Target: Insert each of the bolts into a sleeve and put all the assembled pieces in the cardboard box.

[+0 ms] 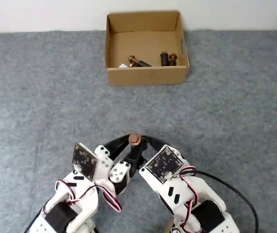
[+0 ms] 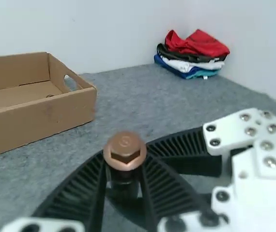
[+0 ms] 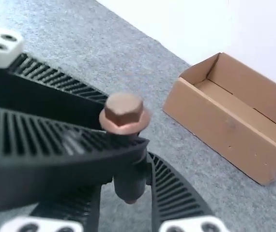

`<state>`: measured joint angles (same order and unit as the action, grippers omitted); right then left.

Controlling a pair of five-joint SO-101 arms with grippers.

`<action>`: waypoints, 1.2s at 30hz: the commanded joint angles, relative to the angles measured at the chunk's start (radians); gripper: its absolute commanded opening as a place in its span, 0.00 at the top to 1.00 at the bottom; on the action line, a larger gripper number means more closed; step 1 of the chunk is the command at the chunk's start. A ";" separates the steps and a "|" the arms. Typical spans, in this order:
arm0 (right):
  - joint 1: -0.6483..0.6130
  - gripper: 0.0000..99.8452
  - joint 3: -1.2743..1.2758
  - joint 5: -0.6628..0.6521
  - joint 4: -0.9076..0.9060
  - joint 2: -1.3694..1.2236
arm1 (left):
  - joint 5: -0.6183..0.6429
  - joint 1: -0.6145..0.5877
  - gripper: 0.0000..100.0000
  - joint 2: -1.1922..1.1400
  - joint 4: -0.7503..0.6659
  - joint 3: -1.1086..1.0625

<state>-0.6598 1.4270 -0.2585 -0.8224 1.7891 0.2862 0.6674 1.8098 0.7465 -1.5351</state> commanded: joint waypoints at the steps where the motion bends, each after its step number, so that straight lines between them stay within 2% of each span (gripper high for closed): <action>1: 0.005 0.99 -0.031 -0.011 0.021 0.008 | -0.028 0.023 0.94 0.000 0.051 0.015; 6: 0.005 0.99 -0.029 -0.011 0.024 0.008 | -0.026 0.021 0.83 0.000 0.052 0.048; 18: 0.005 0.99 -0.026 -0.011 0.024 0.008 | -0.029 0.017 0.83 -0.005 0.057 0.157; 29: 0.018 0.99 -0.026 -0.008 0.019 0.008 | -0.034 -0.203 0.84 0.000 0.238 0.292; 33: 0.157 0.99 -0.031 0.009 0.019 0.008 | -0.034 -0.336 0.95 0.000 0.259 0.271; 34: 0.211 0.99 -0.034 0.046 0.019 0.008 | -0.034 -0.374 0.99 0.000 0.259 0.254; 36: 0.332 0.99 -0.054 0.164 0.016 0.001 | -0.034 -0.457 0.99 0.000 0.261 0.199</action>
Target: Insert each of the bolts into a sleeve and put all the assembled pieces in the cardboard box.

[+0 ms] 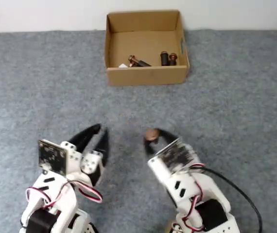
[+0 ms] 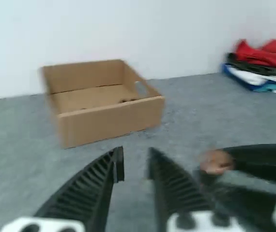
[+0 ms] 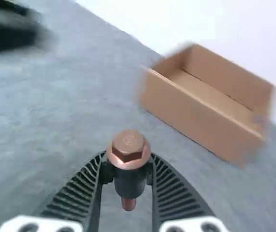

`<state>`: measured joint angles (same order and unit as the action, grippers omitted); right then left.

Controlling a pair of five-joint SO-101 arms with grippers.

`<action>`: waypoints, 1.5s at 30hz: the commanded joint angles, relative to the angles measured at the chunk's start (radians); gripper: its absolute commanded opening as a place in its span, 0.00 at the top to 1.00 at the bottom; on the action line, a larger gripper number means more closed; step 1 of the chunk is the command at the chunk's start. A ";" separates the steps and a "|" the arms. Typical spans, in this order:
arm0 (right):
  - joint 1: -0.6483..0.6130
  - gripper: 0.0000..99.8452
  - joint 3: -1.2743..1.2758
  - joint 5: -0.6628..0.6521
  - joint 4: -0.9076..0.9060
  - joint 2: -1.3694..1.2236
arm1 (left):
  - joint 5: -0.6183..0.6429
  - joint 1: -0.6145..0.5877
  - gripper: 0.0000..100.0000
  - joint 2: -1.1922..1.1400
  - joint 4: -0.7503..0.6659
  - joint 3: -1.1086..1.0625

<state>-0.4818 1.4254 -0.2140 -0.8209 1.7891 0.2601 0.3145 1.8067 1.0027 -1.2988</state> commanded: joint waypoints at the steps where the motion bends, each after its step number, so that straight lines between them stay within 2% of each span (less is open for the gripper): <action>1: 0.209 0.99 -0.069 0.178 0.015 -0.002 | -0.008 -0.141 0.99 0.003 0.005 -0.071; 4: 0.298 0.99 -0.120 0.259 -0.042 -0.004 | -0.009 -0.221 1.00 0.003 0.005 -0.182; 8: 0.300 0.99 -0.203 0.262 -0.165 -0.004 | -0.075 -0.255 1.00 0.003 0.002 -0.305; 14: 0.303 0.99 -0.310 0.262 -0.236 -0.084 | -0.152 -0.259 1.00 0.003 0.005 -0.384; 19: 0.303 0.99 -0.500 0.264 -0.259 -0.349 | -0.155 -0.258 1.00 0.000 0.015 -0.384; 34: 0.300 0.99 -1.212 0.265 -0.248 -1.242 | -0.152 -0.261 1.00 0.003 0.247 -0.384; 45: 0.300 0.99 -1.743 0.261 -0.059 -1.742 | -0.155 -0.261 1.00 0.003 0.249 -0.384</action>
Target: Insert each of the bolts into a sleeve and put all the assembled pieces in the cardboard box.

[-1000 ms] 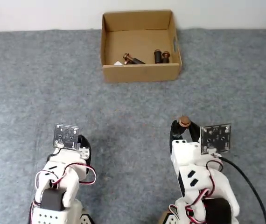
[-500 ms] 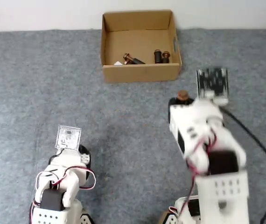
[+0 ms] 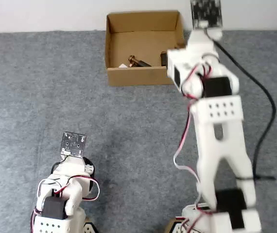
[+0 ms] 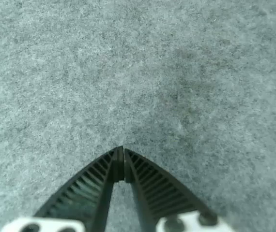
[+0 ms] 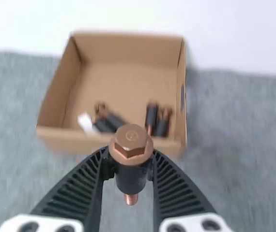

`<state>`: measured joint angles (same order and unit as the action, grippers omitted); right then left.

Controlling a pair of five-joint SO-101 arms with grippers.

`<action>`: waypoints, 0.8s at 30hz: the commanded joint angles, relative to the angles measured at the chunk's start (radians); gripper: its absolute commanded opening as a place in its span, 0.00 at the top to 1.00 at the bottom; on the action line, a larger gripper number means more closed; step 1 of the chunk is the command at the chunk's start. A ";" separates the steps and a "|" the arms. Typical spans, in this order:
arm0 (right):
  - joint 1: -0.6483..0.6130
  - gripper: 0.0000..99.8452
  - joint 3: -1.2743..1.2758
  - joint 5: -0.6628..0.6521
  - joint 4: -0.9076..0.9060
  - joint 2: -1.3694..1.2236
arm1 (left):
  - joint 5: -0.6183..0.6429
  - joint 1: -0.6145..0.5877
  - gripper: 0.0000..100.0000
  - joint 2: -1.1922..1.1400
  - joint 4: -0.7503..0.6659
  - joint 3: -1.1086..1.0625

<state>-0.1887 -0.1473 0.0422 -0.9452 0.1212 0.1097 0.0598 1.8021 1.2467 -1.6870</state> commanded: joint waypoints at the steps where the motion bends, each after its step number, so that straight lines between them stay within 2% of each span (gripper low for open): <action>1: 0.007 0.99 -0.210 0.003 0.085 -0.114 | -0.005 -0.006 1.00 0.008 0.005 0.004; 11: 0.007 0.99 -0.470 0.000 0.323 -0.499 | -0.005 -0.006 1.00 0.008 0.005 0.004; 19: 0.007 0.99 -0.482 0.000 0.467 -0.776 | -0.005 -0.006 1.00 0.008 0.005 0.004; 24: -0.002 0.98 -0.483 -0.002 0.470 -0.894 | -0.005 -0.006 1.00 0.008 0.005 0.004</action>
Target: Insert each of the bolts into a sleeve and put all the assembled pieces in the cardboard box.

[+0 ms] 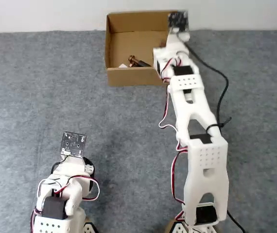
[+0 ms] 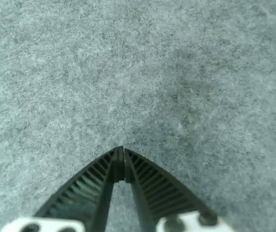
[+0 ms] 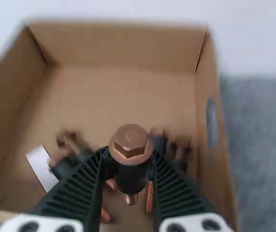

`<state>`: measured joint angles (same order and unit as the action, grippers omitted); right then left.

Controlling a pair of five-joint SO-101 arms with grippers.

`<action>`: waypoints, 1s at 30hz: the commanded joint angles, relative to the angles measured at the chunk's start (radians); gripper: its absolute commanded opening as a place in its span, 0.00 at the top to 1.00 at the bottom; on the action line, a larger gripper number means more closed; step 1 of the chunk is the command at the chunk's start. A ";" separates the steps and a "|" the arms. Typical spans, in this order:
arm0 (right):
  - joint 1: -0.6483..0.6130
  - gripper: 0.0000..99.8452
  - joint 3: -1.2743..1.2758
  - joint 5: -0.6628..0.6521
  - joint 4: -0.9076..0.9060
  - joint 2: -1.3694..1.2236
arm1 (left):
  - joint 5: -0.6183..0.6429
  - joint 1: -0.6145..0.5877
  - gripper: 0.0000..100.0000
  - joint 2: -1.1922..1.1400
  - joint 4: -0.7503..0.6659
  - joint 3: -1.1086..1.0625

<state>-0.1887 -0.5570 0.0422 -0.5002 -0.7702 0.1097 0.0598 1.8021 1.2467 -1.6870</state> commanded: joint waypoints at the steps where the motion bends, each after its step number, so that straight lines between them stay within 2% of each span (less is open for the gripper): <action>1: -0.005 0.97 -0.074 -0.002 0.021 -0.015 | -0.005 -0.006 1.00 0.008 0.005 0.004; 7: -0.041 0.87 -0.074 -0.011 -0.073 -0.027 | -0.005 -0.006 1.00 0.008 0.005 0.004; 16: -0.068 0.95 -0.074 -0.123 -0.079 -0.001 | -0.005 -0.006 1.00 0.008 0.005 0.004; 19: -0.070 1.00 -0.074 -0.130 -0.087 0.050 | -0.005 -0.006 1.00 0.008 0.005 0.004; 21: -0.070 0.99 -0.074 -0.129 -0.099 0.088 | -0.005 -0.006 1.00 0.008 0.005 0.004; 30: -0.051 0.99 -0.074 -0.123 -0.323 0.254 | -0.005 -0.006 1.00 0.008 0.005 0.004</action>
<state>-0.2501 -0.5877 -0.0760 -0.7718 -0.6168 0.1097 0.0598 1.8021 1.2467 -1.6870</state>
